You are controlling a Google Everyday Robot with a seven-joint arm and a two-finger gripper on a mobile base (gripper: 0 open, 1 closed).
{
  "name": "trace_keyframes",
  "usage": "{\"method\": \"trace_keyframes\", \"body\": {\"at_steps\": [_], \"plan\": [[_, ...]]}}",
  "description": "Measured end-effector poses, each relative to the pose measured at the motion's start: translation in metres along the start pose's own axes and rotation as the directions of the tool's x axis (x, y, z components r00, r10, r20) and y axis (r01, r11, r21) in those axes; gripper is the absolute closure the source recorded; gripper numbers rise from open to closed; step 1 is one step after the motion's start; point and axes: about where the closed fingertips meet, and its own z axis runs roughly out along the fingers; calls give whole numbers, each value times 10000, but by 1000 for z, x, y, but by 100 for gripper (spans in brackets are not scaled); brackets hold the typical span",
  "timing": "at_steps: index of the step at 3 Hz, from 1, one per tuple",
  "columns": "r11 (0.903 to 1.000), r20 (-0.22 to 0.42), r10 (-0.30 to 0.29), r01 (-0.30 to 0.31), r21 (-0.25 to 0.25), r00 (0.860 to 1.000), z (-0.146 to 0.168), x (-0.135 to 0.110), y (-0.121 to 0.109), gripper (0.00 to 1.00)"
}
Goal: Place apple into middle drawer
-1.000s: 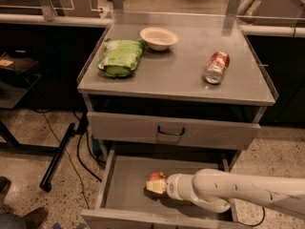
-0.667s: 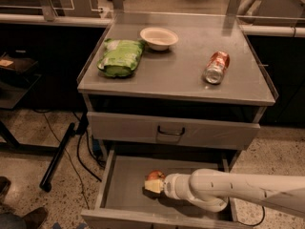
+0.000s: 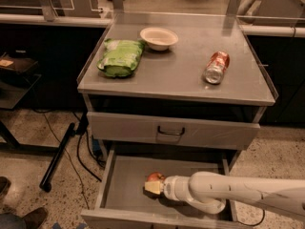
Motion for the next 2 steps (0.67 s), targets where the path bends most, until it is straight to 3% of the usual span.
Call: {"method": "trace_keyframes", "body": {"at_steps": [2], "plan": [[9994, 41, 239, -238, -253, 9997, 11, 14, -10, 100]]}}
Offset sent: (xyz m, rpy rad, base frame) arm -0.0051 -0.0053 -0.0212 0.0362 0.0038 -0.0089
